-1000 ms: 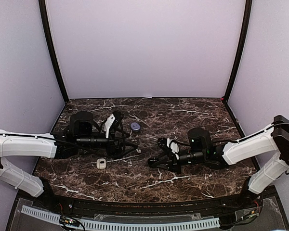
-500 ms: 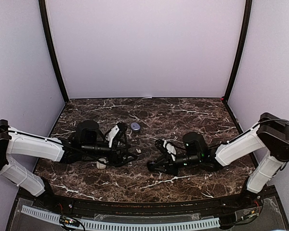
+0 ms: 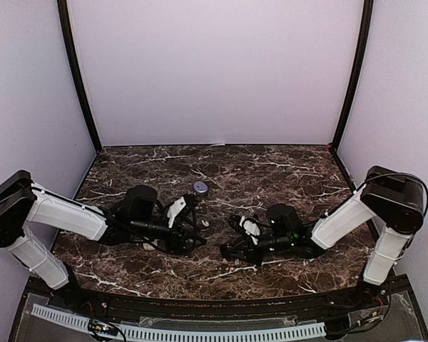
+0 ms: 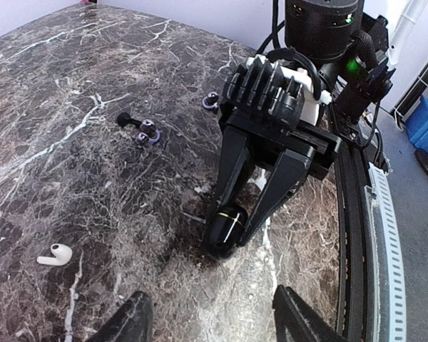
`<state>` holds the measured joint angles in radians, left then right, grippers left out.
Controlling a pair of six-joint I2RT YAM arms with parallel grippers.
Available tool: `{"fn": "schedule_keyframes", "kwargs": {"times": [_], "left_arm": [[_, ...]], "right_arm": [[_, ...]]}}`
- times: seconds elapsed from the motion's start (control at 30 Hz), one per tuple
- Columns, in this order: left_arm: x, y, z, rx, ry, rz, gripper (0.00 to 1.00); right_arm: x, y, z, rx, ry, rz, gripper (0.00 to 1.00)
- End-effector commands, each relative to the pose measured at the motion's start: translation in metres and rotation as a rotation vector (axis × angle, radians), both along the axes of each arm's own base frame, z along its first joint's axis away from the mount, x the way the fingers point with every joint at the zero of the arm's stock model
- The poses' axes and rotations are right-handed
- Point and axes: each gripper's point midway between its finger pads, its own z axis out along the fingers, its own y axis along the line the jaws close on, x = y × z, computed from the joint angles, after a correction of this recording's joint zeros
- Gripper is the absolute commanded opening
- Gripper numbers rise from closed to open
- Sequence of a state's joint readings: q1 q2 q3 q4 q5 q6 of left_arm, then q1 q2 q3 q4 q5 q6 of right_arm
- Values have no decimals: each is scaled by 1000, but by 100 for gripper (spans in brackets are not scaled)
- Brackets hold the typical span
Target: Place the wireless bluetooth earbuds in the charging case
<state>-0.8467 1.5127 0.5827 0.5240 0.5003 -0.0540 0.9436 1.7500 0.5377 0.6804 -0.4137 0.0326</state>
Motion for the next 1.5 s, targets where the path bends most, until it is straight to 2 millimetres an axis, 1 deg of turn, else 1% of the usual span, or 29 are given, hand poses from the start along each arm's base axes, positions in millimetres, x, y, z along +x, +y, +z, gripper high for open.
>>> {"fn": "schedule_keyframes", "kwargs": {"times": [0.0, 0.17, 0.3, 0.37, 0.63, 0.7, 0.87, 0.97, 1.13, 1.3, 1.47], "left_arm": [[-3, -11, -9, 43, -60, -54, 66], [-12, -25, -22, 91, -107, -101, 66], [-15, -30, -32, 102, -119, -121, 66], [-15, -30, -34, 97, -122, -120, 67], [-12, -36, -41, 87, -136, -127, 75], [-13, -38, -42, 84, -135, -136, 76], [-14, -40, -43, 84, -143, -158, 76], [-14, -42, -44, 86, -149, -174, 72], [-16, -49, -45, 81, -148, -212, 60], [-20, -54, -42, 54, -155, -251, 57], [-24, -58, -41, 43, -139, -291, 49]], "right_arm": [[5, 1, -2, 7, -53, 0, 18], [4, 1, -7, 4, -49, 5, 18], [-1, -1, -10, 7, -52, 25, 19], [-4, -3, -12, 6, -58, 38, 20], [-12, -7, -12, 17, -78, 79, 25], [-12, -7, -12, 20, -80, 81, 27], [-14, -8, -13, 20, -82, 85, 27], [-15, -8, -12, 24, -83, 93, 25], [-17, -7, -11, 31, -86, 106, 23], [-17, -7, -10, 33, -93, 109, 23], [-18, -7, -9, 37, -96, 115, 23]]}}
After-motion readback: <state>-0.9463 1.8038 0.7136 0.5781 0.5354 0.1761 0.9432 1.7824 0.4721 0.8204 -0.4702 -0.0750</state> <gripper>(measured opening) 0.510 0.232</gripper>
